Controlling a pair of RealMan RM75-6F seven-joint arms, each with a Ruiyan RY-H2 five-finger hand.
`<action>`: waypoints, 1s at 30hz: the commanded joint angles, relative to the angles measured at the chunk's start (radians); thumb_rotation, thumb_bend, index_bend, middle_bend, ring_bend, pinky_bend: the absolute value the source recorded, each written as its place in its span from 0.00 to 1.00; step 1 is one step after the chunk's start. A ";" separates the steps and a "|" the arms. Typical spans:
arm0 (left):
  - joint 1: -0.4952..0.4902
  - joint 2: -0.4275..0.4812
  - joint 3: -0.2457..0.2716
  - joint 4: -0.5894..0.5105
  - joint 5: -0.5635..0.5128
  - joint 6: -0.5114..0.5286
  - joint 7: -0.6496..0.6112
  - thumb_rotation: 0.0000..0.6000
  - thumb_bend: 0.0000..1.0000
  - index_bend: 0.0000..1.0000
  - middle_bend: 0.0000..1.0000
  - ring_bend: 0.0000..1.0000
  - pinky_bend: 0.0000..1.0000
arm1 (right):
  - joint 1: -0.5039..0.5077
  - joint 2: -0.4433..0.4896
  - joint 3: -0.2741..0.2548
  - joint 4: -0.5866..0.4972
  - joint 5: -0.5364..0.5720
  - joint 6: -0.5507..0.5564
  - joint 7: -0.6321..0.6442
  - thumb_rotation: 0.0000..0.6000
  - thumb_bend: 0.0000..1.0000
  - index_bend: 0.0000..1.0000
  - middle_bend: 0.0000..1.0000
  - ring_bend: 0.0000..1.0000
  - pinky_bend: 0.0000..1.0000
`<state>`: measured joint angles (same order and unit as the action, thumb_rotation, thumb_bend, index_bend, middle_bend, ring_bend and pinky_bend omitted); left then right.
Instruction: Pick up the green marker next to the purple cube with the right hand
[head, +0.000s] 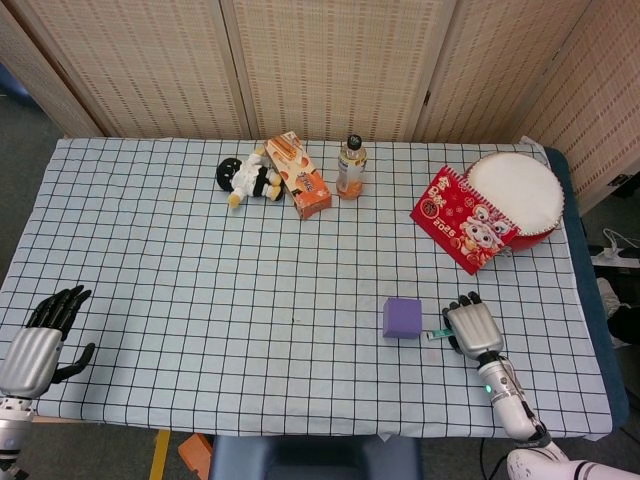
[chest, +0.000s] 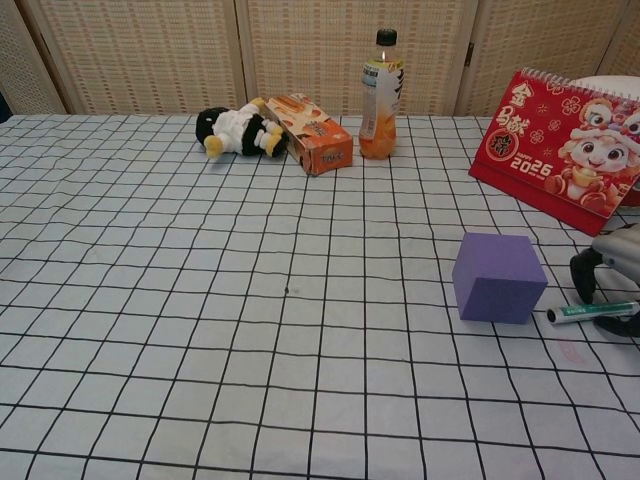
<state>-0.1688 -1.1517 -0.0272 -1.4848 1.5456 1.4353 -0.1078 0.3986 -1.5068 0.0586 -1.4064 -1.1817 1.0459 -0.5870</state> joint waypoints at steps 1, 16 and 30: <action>-0.001 0.000 -0.001 0.000 0.001 0.001 -0.002 1.00 0.41 0.00 0.00 0.00 0.09 | -0.001 -0.001 -0.007 -0.001 0.004 0.006 -0.017 1.00 0.26 0.57 0.45 0.27 0.22; 0.001 -0.011 -0.009 0.011 -0.009 0.011 0.011 1.00 0.41 0.01 0.00 0.00 0.09 | -0.004 0.007 -0.038 -0.013 0.031 0.013 -0.065 1.00 0.30 0.65 0.63 0.46 0.31; 0.005 -0.010 -0.009 0.008 -0.007 0.021 0.008 1.00 0.41 0.01 0.00 0.00 0.10 | -0.039 0.037 -0.033 -0.005 -0.058 0.109 0.068 1.00 0.46 0.90 0.82 0.62 0.39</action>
<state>-0.1641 -1.1619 -0.0366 -1.4763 1.5388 1.4562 -0.1001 0.3665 -1.4826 0.0203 -1.4074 -1.2270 1.1402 -0.5322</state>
